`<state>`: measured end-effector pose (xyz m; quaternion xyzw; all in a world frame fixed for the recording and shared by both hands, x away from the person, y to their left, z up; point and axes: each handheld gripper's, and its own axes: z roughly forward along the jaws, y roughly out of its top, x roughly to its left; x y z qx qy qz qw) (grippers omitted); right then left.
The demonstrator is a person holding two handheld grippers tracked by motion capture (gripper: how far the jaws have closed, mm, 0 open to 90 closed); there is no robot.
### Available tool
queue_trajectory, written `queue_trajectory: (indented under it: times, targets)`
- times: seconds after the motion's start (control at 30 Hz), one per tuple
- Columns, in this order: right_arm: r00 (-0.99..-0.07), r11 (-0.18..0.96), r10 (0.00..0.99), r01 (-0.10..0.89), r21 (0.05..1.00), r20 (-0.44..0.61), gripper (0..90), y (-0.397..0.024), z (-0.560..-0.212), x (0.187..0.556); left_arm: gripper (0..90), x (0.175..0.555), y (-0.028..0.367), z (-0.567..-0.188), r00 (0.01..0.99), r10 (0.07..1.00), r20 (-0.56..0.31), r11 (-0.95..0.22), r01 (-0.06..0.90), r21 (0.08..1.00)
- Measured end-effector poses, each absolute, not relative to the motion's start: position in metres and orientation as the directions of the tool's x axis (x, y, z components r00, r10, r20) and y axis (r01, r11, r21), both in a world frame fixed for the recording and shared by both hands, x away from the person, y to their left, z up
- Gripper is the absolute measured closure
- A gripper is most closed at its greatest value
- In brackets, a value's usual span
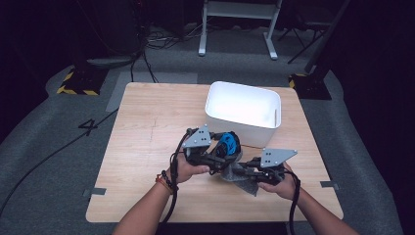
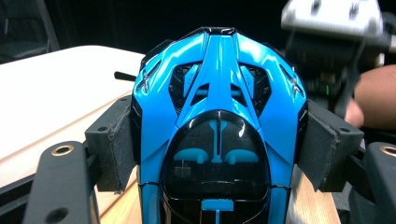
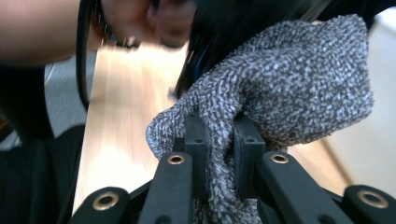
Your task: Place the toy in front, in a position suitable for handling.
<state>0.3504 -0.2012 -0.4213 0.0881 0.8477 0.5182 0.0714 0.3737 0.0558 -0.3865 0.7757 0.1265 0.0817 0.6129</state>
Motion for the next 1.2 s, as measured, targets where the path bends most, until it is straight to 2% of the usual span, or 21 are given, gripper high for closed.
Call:
queue_trajectory:
  times: [0.23,0.53,0.8,1.2]
  targets:
    - [-0.986,0.553,0.165,0.101,0.827,0.010,79.4,-0.175,-0.451,0.348,24.3,0.370,0.061,-0.378,0.955,0.296,-0.030,-0.174,0.085,0.981]
    - [-0.982,0.593,0.189,0.122,0.796,0.010,79.1,-0.163,-0.464,0.358,24.3,0.361,0.061,-0.369,0.970,0.238,-0.043,-0.117,0.072,0.991]
    - [-0.960,0.503,0.279,0.140,0.853,-0.007,79.1,-0.183,-0.449,0.367,24.3,0.364,0.054,-0.382,0.971,0.232,-0.049,-0.175,0.091,0.980]
    - [-0.931,0.385,0.365,0.175,0.906,0.025,79.2,-0.223,-0.428,0.377,24.3,0.376,0.055,-0.403,0.956,0.291,-0.043,-0.264,0.123,0.957]
